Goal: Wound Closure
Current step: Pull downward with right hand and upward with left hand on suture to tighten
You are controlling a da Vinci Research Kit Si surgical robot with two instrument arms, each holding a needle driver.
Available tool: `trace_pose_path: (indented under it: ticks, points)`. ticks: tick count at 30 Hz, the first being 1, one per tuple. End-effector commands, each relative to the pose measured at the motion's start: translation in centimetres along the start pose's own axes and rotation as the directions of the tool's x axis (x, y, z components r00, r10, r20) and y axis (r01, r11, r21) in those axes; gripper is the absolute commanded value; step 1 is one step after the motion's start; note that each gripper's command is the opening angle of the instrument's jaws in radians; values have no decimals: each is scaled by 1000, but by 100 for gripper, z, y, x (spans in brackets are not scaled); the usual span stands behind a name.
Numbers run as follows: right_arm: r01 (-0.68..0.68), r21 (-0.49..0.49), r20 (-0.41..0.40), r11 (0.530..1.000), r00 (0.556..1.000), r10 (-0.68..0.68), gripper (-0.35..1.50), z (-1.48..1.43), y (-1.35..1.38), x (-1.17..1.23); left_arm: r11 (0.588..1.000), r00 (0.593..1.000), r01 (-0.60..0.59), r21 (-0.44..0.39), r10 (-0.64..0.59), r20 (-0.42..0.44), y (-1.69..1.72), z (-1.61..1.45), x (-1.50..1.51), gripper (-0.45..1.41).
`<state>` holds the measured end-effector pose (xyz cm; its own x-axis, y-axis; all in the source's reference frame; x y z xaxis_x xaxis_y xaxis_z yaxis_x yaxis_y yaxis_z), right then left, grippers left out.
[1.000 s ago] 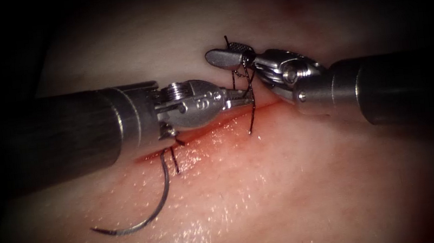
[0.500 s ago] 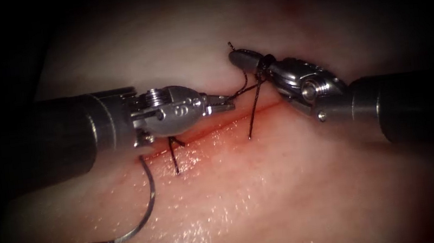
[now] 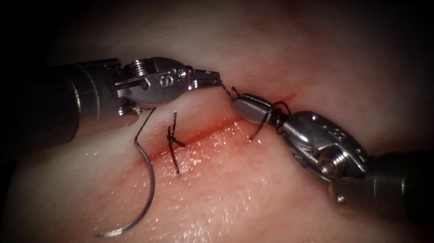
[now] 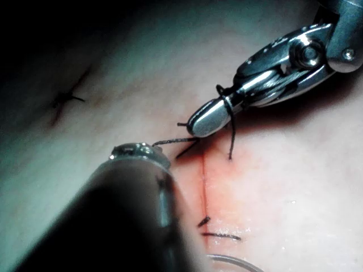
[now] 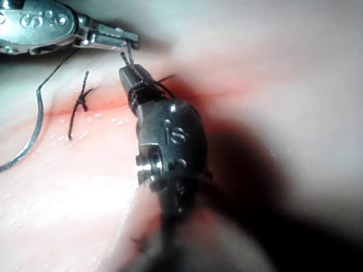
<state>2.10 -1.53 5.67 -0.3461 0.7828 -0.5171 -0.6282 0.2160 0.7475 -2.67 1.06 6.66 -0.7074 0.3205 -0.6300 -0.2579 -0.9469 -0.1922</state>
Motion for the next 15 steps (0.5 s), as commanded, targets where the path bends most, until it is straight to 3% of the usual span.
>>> trace_pose_path:
  ticks: [1, 8, 15]
  points:
    - [7, 10, 0, 1000, 1000, -7, -35, -6, -2, -20, 1000, 1000, 3, 0, -3, 3, -10, 6, 4, -45]
    - [37, -2, -18, 999, 999, -37, -35, -36, 15, -45, 999, 1000, 30, 36, -30, 6, -63, -20, 28, -45]
    - [41, -1, -20, 999, 999, -41, -35, -46, 14, -49, 998, 999, 32, 53, -32, -9, -106, -33, 46, -45]
